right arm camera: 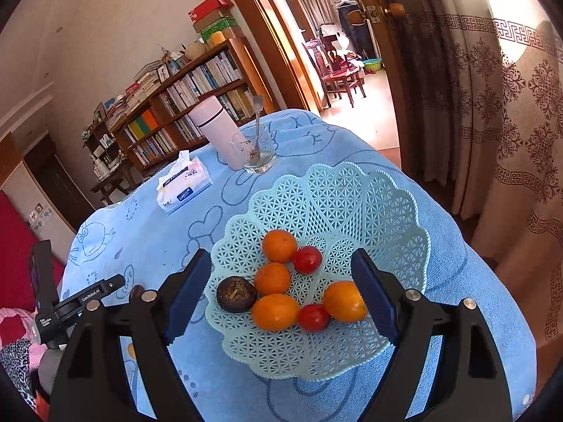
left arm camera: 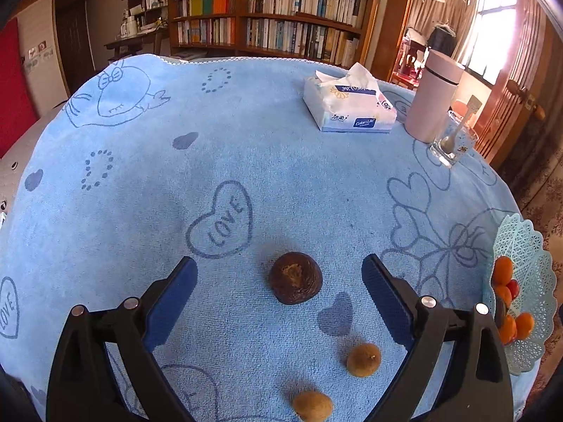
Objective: Organize fruits
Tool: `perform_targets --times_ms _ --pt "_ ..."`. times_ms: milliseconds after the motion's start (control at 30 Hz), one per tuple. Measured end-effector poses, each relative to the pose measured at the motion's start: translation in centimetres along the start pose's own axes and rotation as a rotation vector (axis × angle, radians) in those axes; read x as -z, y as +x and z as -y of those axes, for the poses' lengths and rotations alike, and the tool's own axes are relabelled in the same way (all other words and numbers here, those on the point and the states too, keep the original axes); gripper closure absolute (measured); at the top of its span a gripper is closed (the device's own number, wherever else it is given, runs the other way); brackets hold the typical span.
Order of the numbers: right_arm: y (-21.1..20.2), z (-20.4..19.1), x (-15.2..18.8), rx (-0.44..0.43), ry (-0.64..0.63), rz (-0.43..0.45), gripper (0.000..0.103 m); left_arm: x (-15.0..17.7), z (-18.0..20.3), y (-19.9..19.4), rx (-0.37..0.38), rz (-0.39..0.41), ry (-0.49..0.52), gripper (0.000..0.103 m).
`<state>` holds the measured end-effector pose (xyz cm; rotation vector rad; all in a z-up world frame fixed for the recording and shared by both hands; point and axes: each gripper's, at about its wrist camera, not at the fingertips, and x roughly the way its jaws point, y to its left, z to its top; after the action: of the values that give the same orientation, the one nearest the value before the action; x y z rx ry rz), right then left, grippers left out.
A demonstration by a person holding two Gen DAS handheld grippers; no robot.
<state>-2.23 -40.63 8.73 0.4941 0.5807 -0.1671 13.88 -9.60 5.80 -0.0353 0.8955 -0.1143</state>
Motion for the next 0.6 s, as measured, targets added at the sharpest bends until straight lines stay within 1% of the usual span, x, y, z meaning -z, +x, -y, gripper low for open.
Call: perform_targets --times_ms 133,233,300,367,400,433,500,533,600 --pt "0.2 -0.3 0.3 -0.001 -0.01 -0.008 0.02 -0.1 -0.3 2.3 -0.011 -0.049 -0.004 0.009" --pt "0.5 -0.3 0.4 0.001 -0.011 -0.015 0.02 0.0 -0.3 3.3 -0.017 -0.065 -0.006 0.01" --pt "0.7 -0.3 0.5 0.004 -0.012 -0.021 0.02 0.0 -0.2 3.7 -0.012 -0.073 0.001 0.013" --pt "0.9 -0.5 0.7 0.005 -0.016 -0.028 0.02 0.1 0.0 4.2 -0.001 -0.087 0.008 0.026" --pt "1.0 -0.5 0.7 0.005 -0.019 -0.031 0.02 0.2 0.2 4.4 0.005 -0.094 0.01 0.029" --pt "1.1 -0.6 0.8 0.005 -0.023 -0.034 0.02 0.3 0.3 4.7 0.012 -0.099 0.013 0.036" --pt "1.3 -0.9 1.0 0.004 -0.032 -0.041 0.02 0.6 0.5 4.7 -0.004 -0.083 0.026 0.045" --pt "1.4 -1.0 1.2 0.003 -0.036 -0.044 0.02 0.6 0.4 4.5 0.012 -0.077 0.025 0.048" --pt "1.7 -1.3 1.5 0.002 -0.046 -0.054 0.02 0.8 0.2 4.1 0.048 -0.065 0.013 0.061"
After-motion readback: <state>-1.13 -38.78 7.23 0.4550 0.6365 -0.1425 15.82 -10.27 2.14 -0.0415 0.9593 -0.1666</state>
